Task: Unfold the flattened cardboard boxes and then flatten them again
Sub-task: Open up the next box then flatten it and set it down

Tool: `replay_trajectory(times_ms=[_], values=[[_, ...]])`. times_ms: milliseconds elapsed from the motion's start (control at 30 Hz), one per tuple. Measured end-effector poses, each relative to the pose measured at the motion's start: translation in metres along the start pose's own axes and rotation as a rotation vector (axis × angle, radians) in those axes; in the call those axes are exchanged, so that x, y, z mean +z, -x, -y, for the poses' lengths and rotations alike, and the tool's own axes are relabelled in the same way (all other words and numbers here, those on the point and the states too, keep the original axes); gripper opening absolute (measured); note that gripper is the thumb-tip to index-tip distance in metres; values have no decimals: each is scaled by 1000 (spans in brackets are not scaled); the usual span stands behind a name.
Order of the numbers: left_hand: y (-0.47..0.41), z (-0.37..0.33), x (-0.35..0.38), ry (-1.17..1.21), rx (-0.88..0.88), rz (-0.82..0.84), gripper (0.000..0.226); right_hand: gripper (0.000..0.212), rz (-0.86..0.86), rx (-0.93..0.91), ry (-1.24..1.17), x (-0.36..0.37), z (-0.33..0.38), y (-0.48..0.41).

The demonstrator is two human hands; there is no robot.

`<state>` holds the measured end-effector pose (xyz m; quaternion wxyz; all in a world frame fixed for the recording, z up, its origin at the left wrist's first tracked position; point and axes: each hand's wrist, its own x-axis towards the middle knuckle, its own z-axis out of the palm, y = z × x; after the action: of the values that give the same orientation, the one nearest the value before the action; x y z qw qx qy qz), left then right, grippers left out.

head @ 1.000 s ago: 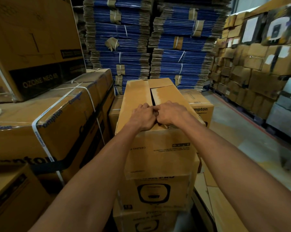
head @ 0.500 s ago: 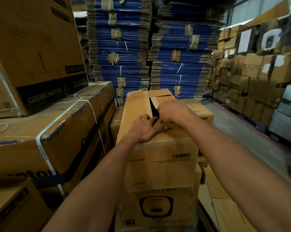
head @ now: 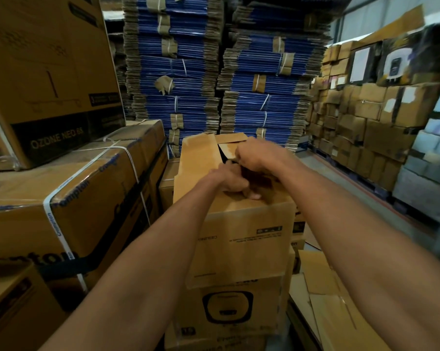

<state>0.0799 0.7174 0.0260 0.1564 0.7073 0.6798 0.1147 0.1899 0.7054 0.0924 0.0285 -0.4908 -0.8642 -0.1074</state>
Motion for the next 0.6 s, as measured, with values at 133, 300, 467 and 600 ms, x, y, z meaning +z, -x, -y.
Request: replay_trajectory(times_ms=[133,300,467,600], values=[[15,-5,-7,-124,19,-116,107,15,42,48,-43,-17,-16,-3],[45,-21,-23,-303,225,-458,114,33,41,115,-100,-28,-39,-3],[85,-23,-32,-445,351,-601,108,29,190,215,-657,-34,-49,-1],[116,-28,-15,-548,404,-801,85,31,437,236,-924,-27,-57,18]])
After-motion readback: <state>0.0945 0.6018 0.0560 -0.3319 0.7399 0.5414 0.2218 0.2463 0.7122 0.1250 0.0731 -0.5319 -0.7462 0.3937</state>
